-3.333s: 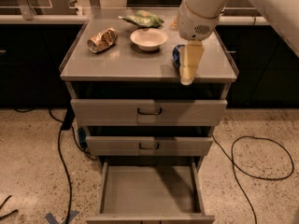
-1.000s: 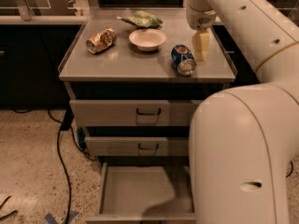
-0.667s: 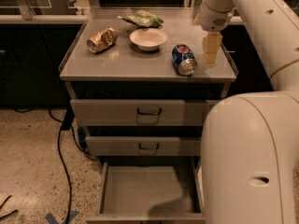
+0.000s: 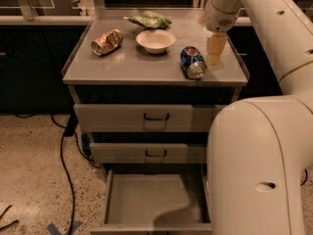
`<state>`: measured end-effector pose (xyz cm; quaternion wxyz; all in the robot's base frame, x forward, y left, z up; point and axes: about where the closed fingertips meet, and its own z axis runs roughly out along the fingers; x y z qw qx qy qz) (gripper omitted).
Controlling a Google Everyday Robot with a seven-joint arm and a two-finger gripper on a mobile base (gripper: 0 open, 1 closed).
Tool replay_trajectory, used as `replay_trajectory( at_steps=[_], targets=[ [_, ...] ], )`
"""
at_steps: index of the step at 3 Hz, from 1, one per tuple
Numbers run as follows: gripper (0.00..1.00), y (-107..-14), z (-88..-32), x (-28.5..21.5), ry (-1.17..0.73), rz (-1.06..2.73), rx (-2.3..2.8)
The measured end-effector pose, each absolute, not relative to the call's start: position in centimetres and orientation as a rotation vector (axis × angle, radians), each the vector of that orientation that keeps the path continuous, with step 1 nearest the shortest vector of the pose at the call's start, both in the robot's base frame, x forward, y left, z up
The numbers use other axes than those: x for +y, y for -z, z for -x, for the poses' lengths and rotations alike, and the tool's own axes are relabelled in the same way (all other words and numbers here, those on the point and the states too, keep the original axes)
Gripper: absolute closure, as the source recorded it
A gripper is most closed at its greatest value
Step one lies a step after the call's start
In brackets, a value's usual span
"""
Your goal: Place pepsi can into bottom drawer
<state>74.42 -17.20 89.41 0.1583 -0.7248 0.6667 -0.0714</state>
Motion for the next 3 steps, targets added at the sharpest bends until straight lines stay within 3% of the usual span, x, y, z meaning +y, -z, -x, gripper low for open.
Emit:
replay_trajectory(
  at_steps=[1, 3],
  targets=[
    [0.00, -85.54, -75.99, -14.73, 0.120, 2.101, 1.874],
    [0.00, -84.70, -75.97, -14.35, 0.098, 2.097, 1.928]
  ],
)
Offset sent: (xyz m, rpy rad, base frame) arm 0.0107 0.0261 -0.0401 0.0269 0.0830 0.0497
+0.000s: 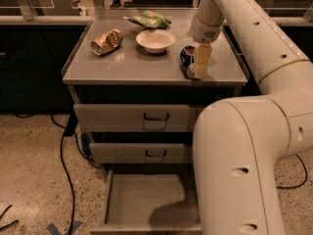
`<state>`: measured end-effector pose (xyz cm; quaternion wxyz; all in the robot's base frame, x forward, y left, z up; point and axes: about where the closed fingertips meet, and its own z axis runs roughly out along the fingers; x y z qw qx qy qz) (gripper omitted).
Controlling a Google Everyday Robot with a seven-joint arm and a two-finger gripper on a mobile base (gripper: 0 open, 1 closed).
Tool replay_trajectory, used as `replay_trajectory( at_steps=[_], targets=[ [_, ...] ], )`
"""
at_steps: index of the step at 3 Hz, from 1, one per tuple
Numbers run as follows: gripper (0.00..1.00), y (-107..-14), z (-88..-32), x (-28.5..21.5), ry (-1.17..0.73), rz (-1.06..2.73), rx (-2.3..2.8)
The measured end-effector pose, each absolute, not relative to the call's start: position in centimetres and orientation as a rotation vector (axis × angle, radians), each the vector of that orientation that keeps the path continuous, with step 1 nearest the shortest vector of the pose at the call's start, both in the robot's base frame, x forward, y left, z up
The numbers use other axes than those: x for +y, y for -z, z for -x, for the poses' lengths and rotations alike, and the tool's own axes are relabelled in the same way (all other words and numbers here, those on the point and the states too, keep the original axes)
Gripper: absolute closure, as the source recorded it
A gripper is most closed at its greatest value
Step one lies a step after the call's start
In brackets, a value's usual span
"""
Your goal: Place pepsi can into bottom drawer
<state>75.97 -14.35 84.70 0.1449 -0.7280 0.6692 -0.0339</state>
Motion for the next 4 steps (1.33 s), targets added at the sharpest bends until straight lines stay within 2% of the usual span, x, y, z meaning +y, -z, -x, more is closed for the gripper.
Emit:
replay_trajectory(
  at_steps=[3, 4],
  targets=[
    [0.00, -82.9, -76.5, -13.5, 0.046, 2.070, 1.993],
    [0.18, -82.9, -76.5, -13.5, 0.046, 2.070, 1.993]
  ],
)
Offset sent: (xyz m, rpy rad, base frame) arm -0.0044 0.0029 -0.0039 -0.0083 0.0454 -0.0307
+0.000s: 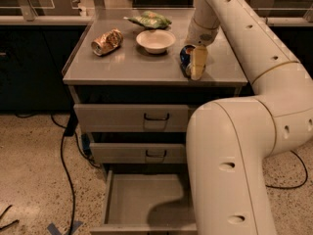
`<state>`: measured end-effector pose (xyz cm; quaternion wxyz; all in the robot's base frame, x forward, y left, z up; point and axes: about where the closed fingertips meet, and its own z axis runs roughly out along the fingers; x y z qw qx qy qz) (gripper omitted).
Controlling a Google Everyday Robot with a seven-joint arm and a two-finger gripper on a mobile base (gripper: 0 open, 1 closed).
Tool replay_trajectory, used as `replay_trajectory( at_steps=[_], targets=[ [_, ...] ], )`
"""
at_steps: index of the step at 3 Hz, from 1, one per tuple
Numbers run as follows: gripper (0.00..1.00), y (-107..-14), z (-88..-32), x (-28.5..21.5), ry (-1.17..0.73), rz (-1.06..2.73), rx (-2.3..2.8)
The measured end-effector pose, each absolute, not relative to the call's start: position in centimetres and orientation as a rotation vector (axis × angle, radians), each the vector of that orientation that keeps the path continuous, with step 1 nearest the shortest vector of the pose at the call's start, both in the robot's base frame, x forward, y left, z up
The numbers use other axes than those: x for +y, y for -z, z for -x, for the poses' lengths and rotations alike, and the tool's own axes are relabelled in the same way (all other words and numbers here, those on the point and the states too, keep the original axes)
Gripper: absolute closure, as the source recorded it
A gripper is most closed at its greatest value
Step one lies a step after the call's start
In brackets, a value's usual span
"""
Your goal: Place pepsi can into bottom drawer
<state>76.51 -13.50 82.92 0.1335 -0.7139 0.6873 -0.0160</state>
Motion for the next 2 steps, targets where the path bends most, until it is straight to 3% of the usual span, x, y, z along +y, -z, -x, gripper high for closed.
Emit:
replay_trajectory(
  at_steps=[2],
  targets=[
    [0.72, -82.92, -76.52, -13.50, 0.046, 2.070, 1.993]
  ],
)
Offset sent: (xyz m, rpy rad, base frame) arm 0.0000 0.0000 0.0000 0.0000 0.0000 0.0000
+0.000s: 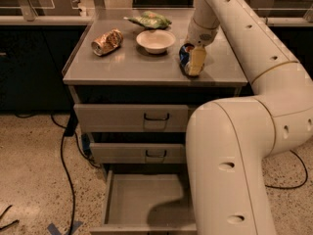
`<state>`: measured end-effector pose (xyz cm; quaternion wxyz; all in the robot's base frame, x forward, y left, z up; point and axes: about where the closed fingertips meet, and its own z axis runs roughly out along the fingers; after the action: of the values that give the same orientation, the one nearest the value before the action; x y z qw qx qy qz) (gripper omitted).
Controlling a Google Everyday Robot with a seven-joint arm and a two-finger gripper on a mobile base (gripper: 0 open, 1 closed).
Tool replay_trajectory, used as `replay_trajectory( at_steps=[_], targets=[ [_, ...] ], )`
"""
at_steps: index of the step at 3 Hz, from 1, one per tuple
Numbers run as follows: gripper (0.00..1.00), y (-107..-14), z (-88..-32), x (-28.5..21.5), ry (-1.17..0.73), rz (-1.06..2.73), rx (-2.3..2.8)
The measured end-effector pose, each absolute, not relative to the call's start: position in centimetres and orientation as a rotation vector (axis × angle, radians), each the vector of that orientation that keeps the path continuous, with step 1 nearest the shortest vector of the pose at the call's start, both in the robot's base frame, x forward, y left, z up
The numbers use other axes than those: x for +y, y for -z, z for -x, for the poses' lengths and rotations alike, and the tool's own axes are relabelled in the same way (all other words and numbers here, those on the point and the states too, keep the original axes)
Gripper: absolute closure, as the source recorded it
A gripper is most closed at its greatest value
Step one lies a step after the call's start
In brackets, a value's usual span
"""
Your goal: Place pepsi can into bottom drawer
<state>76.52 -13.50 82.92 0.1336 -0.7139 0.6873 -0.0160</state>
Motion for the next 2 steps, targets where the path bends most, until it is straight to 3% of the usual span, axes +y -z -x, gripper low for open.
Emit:
replay_trajectory(
  at_steps=[1, 2],
  targets=[
    [0.95, -82.92, -76.52, -13.50, 0.046, 2.070, 1.993],
    [1.00, -82.98, -76.52, -13.50, 0.046, 2.070, 1.993]
  ],
)
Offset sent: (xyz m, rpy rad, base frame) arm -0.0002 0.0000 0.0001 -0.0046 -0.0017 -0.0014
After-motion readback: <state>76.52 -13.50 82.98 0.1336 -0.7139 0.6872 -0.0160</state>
